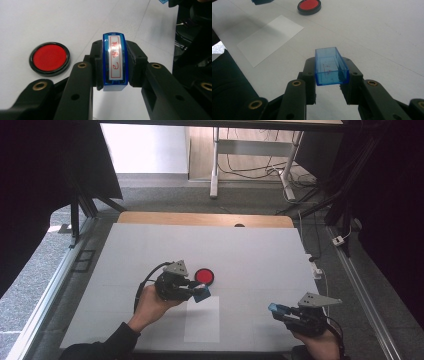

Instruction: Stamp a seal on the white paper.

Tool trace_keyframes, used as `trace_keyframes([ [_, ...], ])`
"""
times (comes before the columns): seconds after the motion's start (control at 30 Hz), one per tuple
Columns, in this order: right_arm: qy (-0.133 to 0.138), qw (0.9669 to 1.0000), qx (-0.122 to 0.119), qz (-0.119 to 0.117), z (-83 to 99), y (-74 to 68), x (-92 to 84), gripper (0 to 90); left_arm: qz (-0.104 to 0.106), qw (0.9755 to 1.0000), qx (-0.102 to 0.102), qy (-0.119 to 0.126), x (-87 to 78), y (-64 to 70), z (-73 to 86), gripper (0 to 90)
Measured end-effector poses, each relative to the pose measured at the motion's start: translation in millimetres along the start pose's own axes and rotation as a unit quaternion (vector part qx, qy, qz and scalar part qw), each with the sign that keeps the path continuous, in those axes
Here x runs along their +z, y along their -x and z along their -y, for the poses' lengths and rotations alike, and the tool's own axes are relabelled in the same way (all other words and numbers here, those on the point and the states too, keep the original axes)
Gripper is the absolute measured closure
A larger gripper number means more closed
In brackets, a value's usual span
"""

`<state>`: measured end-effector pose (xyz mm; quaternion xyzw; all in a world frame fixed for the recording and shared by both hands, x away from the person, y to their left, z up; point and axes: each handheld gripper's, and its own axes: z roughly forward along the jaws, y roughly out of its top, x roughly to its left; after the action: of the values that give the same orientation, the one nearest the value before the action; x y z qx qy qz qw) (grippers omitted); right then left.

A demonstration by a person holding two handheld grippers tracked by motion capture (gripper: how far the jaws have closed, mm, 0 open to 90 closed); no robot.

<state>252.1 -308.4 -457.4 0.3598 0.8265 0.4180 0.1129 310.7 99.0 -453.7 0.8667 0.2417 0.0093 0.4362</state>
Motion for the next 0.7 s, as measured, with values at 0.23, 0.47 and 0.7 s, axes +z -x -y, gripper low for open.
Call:
trace_keyframes([
  [0.23, -0.002, 1.0000, -0.001, 0.001, -0.1, 0.0, -0.1, 68.0, 0.001, 0.9995, 0.008, -0.029, 13.9, 4.7, 5.7, 70.4],
  [0.47, -0.001, 1.0000, 0.004, -0.006, 0.0, 0.8, 0.3, 68.0, 0.004, 0.9990, 0.007, -0.044, 26.2, 5.4, 12.0, 70.5],
  [0.7, -0.004, 1.0000, 0.001, -0.004, -0.2, 0.3, 0.4, 68.0, 0.000, 0.9984, 0.009, -0.056, 34.7, 6.9, 17.4, 70.5],
])
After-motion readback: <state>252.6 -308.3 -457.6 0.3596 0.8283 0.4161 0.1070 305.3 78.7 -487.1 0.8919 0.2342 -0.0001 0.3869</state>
